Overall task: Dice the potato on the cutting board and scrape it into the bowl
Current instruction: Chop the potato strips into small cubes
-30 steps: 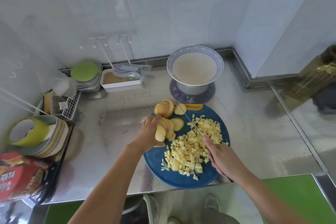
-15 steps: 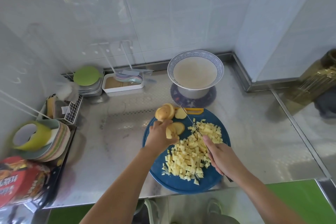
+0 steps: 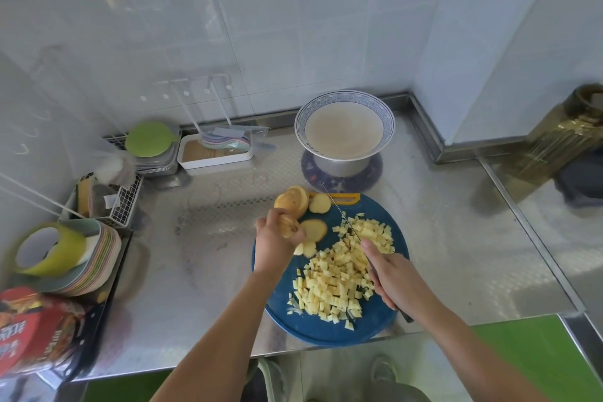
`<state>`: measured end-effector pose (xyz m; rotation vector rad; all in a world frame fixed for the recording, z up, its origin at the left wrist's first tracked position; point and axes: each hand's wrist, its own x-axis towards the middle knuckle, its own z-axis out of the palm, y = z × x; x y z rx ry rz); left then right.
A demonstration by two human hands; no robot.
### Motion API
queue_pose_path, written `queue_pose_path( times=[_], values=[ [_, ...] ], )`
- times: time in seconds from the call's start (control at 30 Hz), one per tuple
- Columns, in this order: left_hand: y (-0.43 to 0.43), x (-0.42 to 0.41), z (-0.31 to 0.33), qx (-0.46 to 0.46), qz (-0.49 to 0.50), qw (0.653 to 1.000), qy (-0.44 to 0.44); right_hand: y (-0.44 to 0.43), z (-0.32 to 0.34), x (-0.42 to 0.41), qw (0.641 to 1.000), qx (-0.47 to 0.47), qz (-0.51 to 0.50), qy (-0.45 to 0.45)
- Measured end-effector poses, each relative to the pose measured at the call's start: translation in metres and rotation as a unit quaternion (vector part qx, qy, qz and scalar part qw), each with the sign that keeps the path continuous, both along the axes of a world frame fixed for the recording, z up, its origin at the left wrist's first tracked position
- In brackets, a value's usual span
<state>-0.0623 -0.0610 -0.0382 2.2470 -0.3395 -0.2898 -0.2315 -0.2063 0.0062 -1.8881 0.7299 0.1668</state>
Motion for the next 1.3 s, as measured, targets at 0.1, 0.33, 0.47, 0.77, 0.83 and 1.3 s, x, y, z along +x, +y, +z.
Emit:
queue_pose_path(
  times=[0.1, 0.33, 0.47, 0.77, 0.83, 1.3],
  values=[
    [0.000, 0.000, 0.001, -0.089, 0.079, 0.993, -0.020, 0.001, 0.002, -0.001, 1.000, 0.009, -0.011, -0.005],
    [0.008, -0.009, -0.017, -0.125, 0.112, 0.986, -0.020, 0.007, 0.003, -0.003, 1.000, 0.009, -0.020, -0.005],
    [0.025, -0.018, -0.027, -0.096, 0.075, 0.992, -0.037, 0.008, 0.003, -0.006, 0.999, 0.018, -0.026, -0.004],
    [0.037, 0.000, -0.018, 0.162, -0.126, 0.978, -0.022, 0.010, 0.008, -0.010, 0.993, 0.110, -0.008, 0.045],
    [0.031, 0.012, -0.010, 0.264, -0.189, 0.945, -0.024, 0.008, 0.010, -0.014, 0.977, 0.198, -0.021, 0.073],
    [0.037, 0.034, 0.002, 0.198, -0.104, 0.974, 0.032, 0.040, -0.014, -0.048, 0.925, 0.275, 0.119, 0.232]
  ],
)
